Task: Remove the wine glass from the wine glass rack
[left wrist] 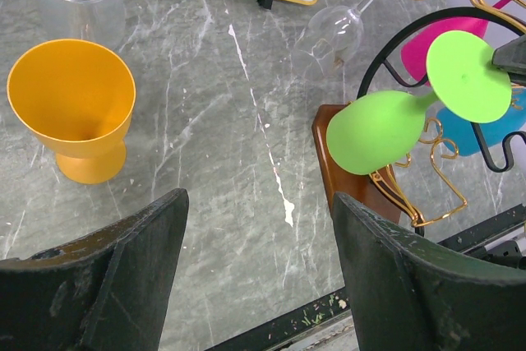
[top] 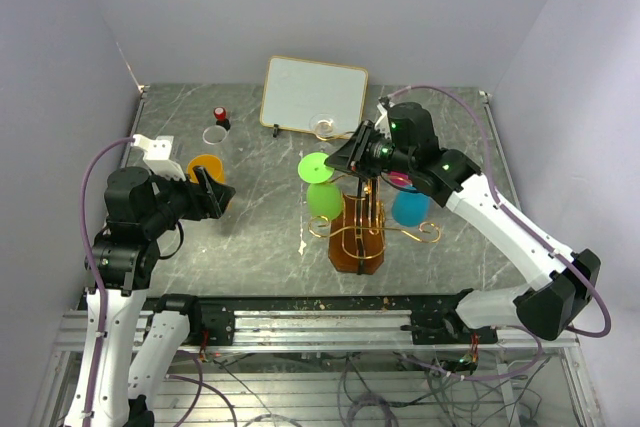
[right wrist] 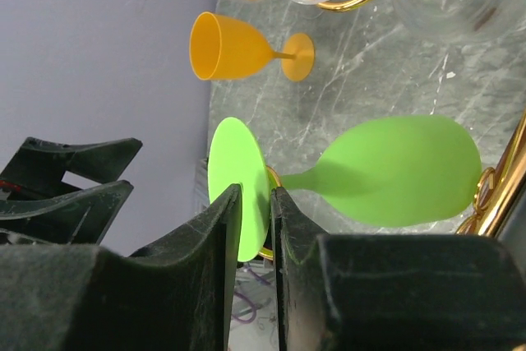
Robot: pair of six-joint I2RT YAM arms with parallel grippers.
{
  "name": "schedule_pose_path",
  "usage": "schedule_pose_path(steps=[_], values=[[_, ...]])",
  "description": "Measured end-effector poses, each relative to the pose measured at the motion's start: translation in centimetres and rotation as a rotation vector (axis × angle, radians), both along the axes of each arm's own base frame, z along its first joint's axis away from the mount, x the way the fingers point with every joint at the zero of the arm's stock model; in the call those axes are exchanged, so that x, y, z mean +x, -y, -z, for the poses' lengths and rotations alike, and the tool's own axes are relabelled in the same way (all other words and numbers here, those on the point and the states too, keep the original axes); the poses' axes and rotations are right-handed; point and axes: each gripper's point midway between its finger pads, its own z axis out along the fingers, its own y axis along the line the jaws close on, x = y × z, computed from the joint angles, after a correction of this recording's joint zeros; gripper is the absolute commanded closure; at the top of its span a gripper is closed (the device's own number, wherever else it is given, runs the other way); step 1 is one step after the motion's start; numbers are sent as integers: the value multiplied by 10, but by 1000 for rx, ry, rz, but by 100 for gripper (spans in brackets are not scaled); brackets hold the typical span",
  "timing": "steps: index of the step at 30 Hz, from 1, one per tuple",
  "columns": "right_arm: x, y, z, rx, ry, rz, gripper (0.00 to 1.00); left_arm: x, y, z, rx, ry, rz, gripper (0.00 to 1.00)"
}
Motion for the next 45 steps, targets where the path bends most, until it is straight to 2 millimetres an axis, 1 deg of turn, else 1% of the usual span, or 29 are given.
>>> schedule_pose_path(steps=[4, 12, 19, 26, 36, 45], values=[[-1, -1, -1, 23, -11, -6, 76, 0, 0, 0, 0, 0, 0, 19], [-3, -2, -1, 26, -14, -15, 75, 0, 0, 0, 0, 0, 0, 19], [1, -1, -2, -5, 7, -21, 74, 0, 0, 0, 0, 0, 0, 19], [3, 1, -7, -30, 36, -27, 74, 0, 0, 0, 0, 1, 0, 19], [-2, -5, -12, -5, 31, -66, 74, 0, 0, 0, -1, 1, 1, 19], [0, -12, -8, 9, 13, -81, 77, 0, 0, -1, -1, 2, 0, 19]])
